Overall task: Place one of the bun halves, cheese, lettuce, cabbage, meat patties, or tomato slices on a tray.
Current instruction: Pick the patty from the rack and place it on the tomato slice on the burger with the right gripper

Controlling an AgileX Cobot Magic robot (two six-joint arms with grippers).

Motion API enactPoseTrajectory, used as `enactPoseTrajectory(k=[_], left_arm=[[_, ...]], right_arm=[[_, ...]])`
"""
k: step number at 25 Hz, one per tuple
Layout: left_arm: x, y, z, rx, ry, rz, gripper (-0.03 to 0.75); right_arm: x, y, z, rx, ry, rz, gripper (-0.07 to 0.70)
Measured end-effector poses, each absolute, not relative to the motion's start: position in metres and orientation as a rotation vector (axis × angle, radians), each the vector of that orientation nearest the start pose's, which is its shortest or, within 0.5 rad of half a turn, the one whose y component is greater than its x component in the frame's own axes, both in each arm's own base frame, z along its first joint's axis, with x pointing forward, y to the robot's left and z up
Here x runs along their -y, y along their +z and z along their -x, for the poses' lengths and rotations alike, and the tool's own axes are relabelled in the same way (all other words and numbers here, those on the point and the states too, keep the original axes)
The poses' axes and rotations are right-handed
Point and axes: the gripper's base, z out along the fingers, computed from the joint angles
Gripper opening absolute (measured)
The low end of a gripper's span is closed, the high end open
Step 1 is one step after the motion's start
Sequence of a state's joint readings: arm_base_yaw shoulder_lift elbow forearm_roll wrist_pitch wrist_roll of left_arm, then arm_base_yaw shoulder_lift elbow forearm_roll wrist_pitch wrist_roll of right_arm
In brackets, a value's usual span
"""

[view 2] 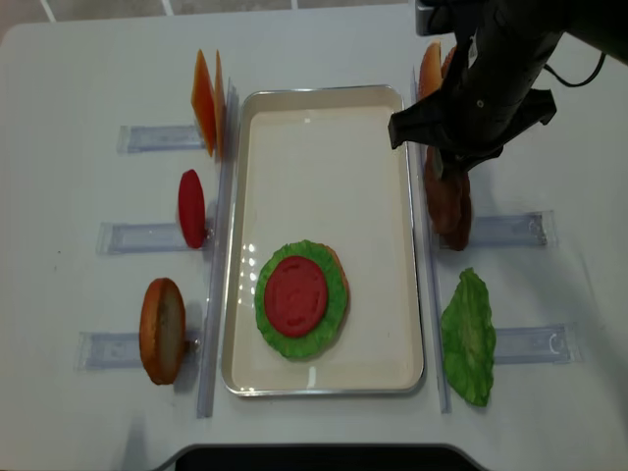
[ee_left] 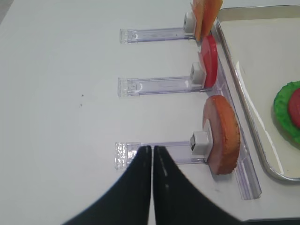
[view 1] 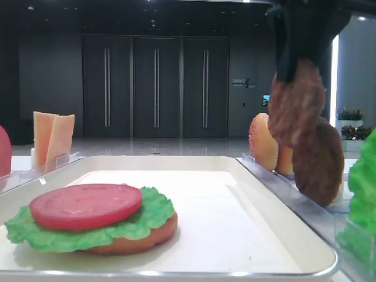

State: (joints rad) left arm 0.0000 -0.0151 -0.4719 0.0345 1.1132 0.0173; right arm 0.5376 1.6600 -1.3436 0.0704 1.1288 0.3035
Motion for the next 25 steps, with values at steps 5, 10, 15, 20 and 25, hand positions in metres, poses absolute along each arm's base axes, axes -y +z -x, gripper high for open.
enactPoseTrajectory(k=[5,10,15,20,25], left_arm=[[-0.003,0.265,0.006,-2.110,0.052,-0.016,-0.001],[-0.003,0.265,0.006,-2.110,0.052,-0.016,-0.001],[-0.003,0.265,0.006,-2.110,0.052,-0.016,-0.001],[-0.003,0.265,0.006,-2.110,0.052,-0.016,-0.001],[-0.003,0.265,0.006,-2.110,0.052,-0.016,-0.001]], right_arm=[[-0.171,0.311,-0.254,-2.904,0.215,0.311,0.115],[-0.168,0.332,-0.237,-2.851,0.226,0.330,0.115],[-0.174,0.335,-0.206,-2.839,0.247,0.378,0.115],[-0.168,0.330,-0.154,-2.833,0.324,0.402,0.114],[-0.163,0.340,-0.136,-2.689,0.520,0.380,0.113]])
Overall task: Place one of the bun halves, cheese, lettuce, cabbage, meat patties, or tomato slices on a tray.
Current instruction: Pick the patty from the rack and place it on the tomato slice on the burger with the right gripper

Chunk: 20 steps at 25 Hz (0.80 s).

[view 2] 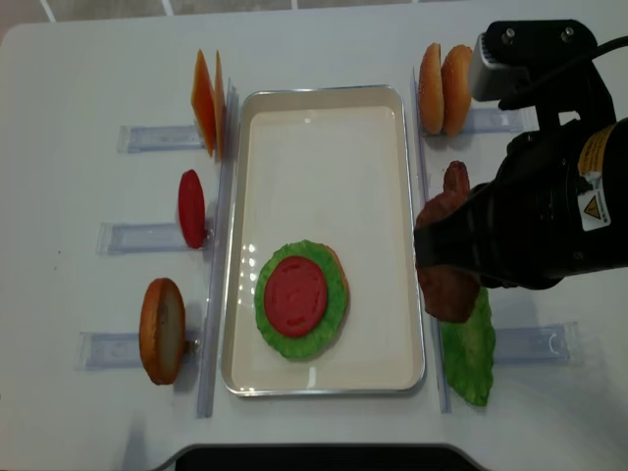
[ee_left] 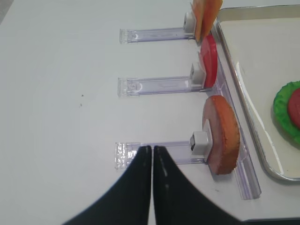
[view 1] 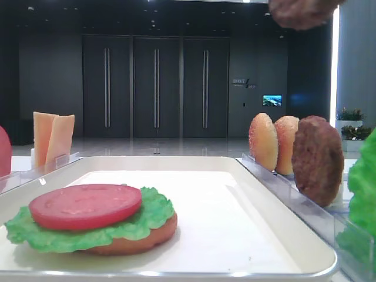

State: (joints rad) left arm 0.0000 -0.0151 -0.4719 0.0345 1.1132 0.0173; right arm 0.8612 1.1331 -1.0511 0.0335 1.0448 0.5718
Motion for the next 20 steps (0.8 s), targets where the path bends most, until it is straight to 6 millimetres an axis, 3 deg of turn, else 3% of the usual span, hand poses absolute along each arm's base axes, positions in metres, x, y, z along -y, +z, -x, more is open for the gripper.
enactPoseTrajectory(k=[11,15,20], left_arm=[[-0.003,0.265,0.006,-2.110,0.052,-0.016,-0.001],[-0.003,0.265,0.006,-2.110,0.052,-0.016,-0.001],[-0.003,0.265,0.006,-2.110,0.052,-0.016,-0.001]], right_arm=[[-0.191,0.301,-0.129,-2.456,1.055,0.428,0.113],[-0.202,0.293,-0.134,-2.414,1.137,0.434,0.113],[-0.224,0.258,-0.156,-2.480,1.187,0.415,0.113]])
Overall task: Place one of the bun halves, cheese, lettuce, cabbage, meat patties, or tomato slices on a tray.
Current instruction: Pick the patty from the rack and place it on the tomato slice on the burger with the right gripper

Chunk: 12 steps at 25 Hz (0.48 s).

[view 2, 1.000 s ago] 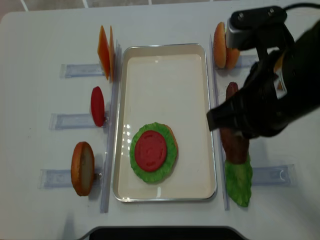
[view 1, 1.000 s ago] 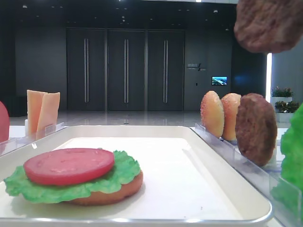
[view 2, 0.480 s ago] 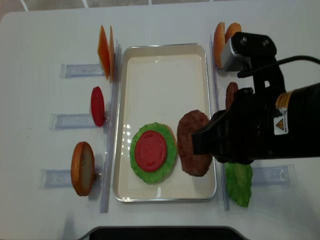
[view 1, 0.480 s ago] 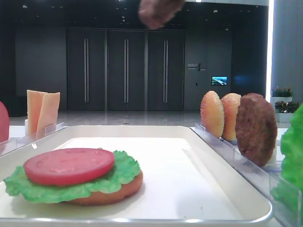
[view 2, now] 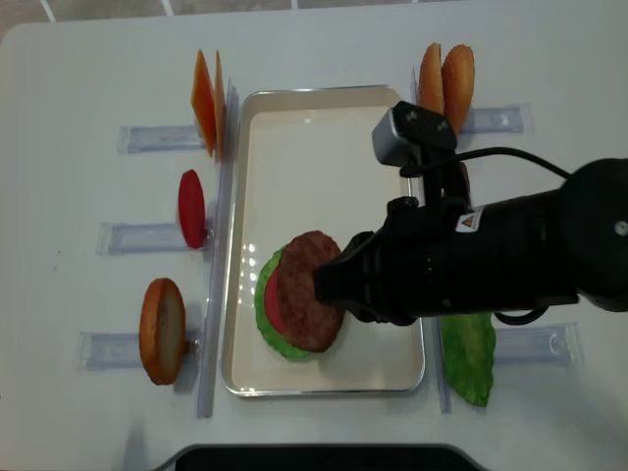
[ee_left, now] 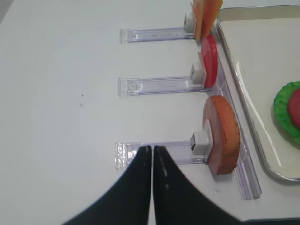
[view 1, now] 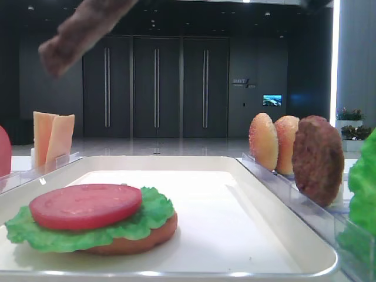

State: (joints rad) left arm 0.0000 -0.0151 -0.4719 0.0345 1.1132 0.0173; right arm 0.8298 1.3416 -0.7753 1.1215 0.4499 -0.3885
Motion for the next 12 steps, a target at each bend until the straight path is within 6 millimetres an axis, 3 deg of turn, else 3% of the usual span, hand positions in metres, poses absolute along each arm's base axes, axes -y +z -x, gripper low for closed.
enactPoseTrajectory(k=[7,12], left_arm=[[-0.003,0.265,0.006,-2.110,0.052,-0.016,-0.001],[-0.003,0.265,0.006,-2.110,0.052,-0.016,-0.001]], right_arm=[[-0.238,0.215,-0.197,-2.434,1.395,0.379,0.113],[-0.228,0.198,-0.220,-2.395,1.473,0.356,0.113]])
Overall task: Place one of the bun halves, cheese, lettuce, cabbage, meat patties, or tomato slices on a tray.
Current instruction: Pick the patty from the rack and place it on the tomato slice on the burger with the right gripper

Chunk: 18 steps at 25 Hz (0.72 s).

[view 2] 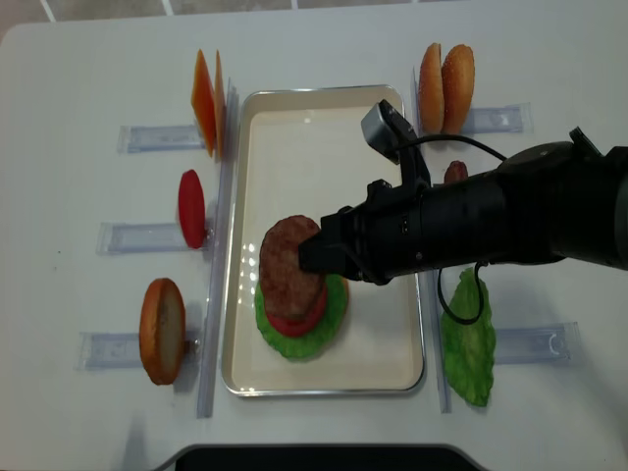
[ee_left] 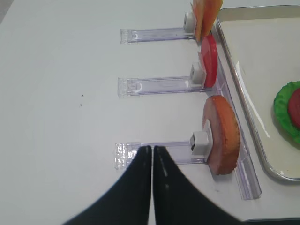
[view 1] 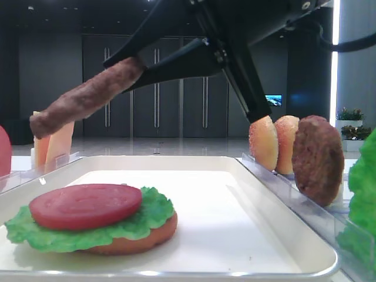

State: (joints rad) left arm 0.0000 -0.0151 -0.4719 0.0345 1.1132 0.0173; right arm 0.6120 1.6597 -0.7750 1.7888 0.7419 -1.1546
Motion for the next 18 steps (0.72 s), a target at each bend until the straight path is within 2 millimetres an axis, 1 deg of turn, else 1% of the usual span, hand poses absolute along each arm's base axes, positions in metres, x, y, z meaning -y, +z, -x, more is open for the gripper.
enactPoseTrajectory(k=[6,8,13,18], left_arm=[[-0.003,0.265,0.006,-2.110,0.052,-0.016,-0.001],[-0.003,0.265,0.006,-2.110,0.052,-0.016,-0.001],[-0.003,0.265,0.006,-2.110,0.052,-0.016,-0.001],[-0.003,0.265,0.006,-2.110,0.052,-0.016,-0.001]], right_arm=[[-0.222,0.198,-0.226,-2.339,1.465,0.416,0.113],[-0.221,0.196,-0.224,-2.341,1.463,0.426,0.113],[-0.215,0.184,-0.215,-2.384,1.436,0.435,0.113],[-0.214,0.182,-0.215,-2.391,1.421,0.434,0.113]])
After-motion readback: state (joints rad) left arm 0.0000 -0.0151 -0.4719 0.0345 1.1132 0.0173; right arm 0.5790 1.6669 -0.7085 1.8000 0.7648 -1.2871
